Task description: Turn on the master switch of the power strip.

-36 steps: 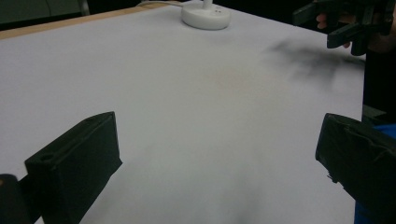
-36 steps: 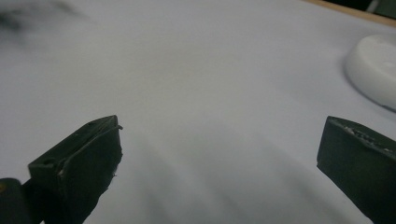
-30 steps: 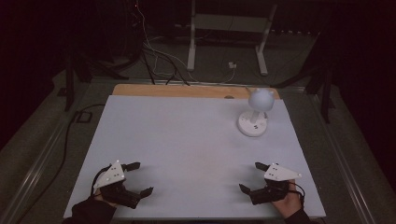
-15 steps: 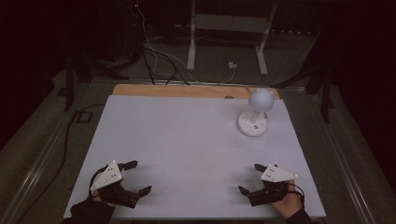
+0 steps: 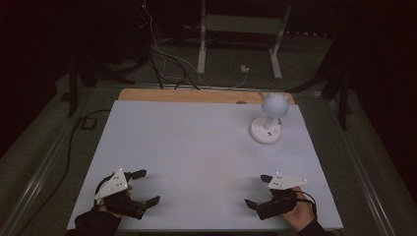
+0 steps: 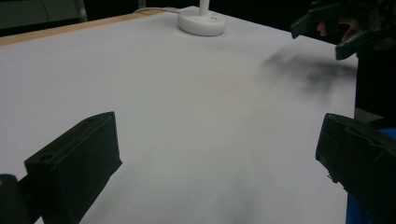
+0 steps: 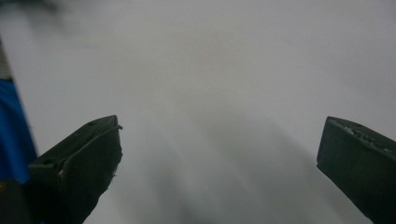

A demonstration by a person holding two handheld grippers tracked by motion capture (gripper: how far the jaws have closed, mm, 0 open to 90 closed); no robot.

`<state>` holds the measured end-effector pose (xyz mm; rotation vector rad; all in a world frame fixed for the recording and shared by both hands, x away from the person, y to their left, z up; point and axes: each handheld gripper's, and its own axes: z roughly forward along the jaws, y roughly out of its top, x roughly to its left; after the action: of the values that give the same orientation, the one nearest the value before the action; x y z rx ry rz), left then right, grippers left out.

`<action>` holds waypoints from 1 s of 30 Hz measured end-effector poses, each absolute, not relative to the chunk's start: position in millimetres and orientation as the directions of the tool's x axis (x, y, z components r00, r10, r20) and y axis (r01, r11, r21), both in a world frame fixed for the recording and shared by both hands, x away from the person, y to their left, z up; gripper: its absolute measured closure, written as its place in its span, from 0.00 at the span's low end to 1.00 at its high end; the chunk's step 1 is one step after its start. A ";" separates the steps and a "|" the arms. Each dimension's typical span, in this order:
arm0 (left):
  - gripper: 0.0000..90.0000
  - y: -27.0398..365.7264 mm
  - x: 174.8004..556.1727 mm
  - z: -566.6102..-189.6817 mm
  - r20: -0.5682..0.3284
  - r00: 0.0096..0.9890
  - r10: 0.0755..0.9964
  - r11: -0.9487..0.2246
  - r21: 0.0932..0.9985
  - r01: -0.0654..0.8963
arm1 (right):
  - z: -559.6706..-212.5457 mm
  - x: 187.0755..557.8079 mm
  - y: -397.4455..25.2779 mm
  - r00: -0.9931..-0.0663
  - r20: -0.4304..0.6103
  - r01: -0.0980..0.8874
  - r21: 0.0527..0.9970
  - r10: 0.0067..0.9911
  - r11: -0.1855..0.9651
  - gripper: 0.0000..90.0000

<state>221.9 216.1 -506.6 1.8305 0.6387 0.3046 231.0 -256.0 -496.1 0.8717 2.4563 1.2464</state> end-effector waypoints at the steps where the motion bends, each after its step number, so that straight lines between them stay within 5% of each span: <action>1: 0.00 216.4 222.0 -506.5 -0.101 0.819 0.564 -0.233 0.933 0.275 | -493.8 231.3 -254.8 -0.792 0.059 0.406 0.794 0.607 0.452 0.00; 30: 0.00 217.2 221.9 -505.7 -0.112 0.817 0.565 -0.215 0.936 0.277 | -437.9 260.1 -255.1 -0.772 0.024 0.344 0.857 0.635 0.385 0.00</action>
<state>221.9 217.2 -505.7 1.8098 0.6446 0.3004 260.1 -255.1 -437.9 0.8575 2.3399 1.3365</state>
